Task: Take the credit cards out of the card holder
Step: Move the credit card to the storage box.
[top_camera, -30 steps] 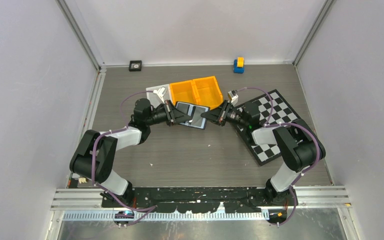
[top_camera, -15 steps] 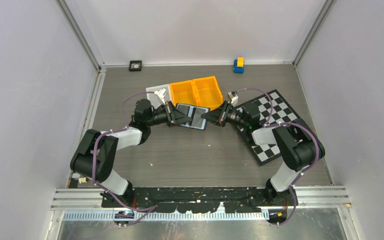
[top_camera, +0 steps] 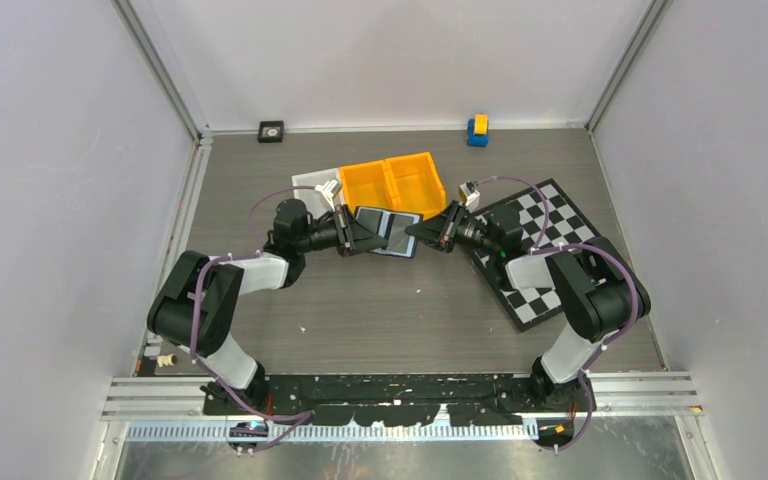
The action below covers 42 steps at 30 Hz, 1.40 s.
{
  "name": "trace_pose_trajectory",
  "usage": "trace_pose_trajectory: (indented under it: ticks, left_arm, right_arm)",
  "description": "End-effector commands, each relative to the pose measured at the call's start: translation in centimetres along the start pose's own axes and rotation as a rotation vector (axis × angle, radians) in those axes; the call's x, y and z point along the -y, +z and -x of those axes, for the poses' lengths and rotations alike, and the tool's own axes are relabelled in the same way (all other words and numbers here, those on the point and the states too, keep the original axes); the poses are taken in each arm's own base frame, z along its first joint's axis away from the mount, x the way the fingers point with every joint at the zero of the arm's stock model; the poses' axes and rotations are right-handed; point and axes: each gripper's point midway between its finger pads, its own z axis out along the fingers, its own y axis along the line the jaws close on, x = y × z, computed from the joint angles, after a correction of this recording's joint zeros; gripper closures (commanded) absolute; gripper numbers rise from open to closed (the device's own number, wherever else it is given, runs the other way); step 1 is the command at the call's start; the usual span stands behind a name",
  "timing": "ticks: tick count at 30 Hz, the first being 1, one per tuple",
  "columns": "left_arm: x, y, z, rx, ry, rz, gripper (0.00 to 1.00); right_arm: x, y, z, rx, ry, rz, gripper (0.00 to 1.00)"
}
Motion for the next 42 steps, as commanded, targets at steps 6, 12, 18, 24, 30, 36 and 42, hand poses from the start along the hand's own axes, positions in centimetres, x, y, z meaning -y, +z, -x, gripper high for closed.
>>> trace_pose_trajectory:
  ticks: [6, 12, 18, 24, 30, 36, 42]
  left_arm:
    - [1.8, -0.8, 1.0, 0.029, 0.04, -0.091, 1.0]
    - [1.2, -2.2, 2.1, 0.106, 0.053, -0.045, 1.0]
    - [0.9, -3.0, 2.7, 0.141, 0.053, -0.027, 1.0]
    - [0.0, -4.9, 3.9, 0.229, 0.041, 0.018, 1.0]
    - [-0.6, -6.3, 4.7, 0.291, 0.052, 0.062, 1.0]
    - [-1.6, -7.3, 5.0, 0.336, 0.093, 0.172, 1.0]
    - [-2.2, -8.6, 5.2, 0.39, 0.131, 0.282, 1.0]
  right_arm:
    - [-1.2, 0.3, 0.8, 0.035, -0.052, 0.04, 0.82]
    - [-1.0, 0.2, 0.9, 0.042, -0.045, 0.032, 0.72]
    - [-0.9, -0.1, 1.3, 0.057, -0.042, 0.025, 0.99]
    - [0.0, -0.5, 1.9, 0.08, -0.021, -0.003, 1.0]
    - [1.1, -1.1, 2.6, 0.108, -0.002, -0.046, 0.99]
    - [4.3, -1.8, 3.0, 0.137, 0.003, -0.21, 1.0]
    - [4.9, -1.9, 3.1, 0.135, 0.004, -0.248, 1.0]
